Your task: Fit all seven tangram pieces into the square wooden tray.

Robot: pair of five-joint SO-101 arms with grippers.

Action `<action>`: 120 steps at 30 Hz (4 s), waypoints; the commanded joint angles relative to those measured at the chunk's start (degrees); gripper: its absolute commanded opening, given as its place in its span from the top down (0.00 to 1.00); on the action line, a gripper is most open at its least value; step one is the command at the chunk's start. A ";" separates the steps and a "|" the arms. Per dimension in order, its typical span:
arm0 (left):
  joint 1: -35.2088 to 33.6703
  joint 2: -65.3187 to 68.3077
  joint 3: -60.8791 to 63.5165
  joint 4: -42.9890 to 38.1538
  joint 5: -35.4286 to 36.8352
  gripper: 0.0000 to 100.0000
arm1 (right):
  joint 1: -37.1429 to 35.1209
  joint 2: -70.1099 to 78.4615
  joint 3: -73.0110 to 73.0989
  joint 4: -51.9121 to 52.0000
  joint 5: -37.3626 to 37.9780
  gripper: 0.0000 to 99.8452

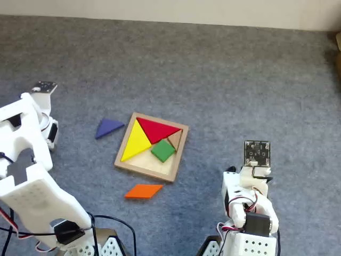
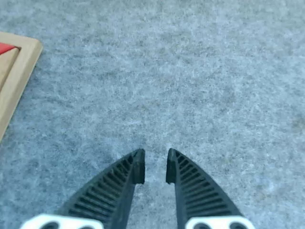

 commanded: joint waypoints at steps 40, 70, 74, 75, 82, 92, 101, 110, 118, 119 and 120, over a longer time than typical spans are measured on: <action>44.26 -30.64 26.77 -22.77 65.49 1.00 | 0.57 -0.48 6.81 0.22 0.09 0.91; 53.14 -30.99 30.11 -27.08 84.92 0.70 | 0.66 -0.48 6.81 0.22 0.09 0.91; 54.20 -30.99 30.20 -26.99 84.92 0.68 | 0.66 -0.48 6.81 0.31 0.09 0.91; 54.11 -31.08 30.11 -26.99 84.92 0.68 | 0.66 -0.48 6.81 0.31 0.09 0.91; 53.85 -33.80 30.11 -26.90 84.84 0.68 | 0.66 -0.48 6.81 0.31 0.09 0.91; 52.53 -53.32 30.20 -21.80 84.48 0.68 | 0.66 -0.48 6.81 0.31 0.09 0.91; 50.77 -41.36 30.64 -34.99 81.76 0.68 | 0.66 -0.48 6.81 0.31 0.09 0.91; 52.18 -35.12 31.08 -38.42 81.67 0.68 | 0.66 -0.48 6.81 0.31 0.09 0.91; 56.13 -35.12 33.54 -31.30 81.58 0.68 | 0.66 -0.48 6.81 0.31 0.09 0.91; 56.22 -35.12 33.63 -30.42 81.58 0.68 | 0.66 -0.48 6.81 0.31 0.09 0.91; 56.22 -35.12 33.63 -29.54 81.58 0.68 | 0.66 -0.48 6.81 0.31 0.09 0.91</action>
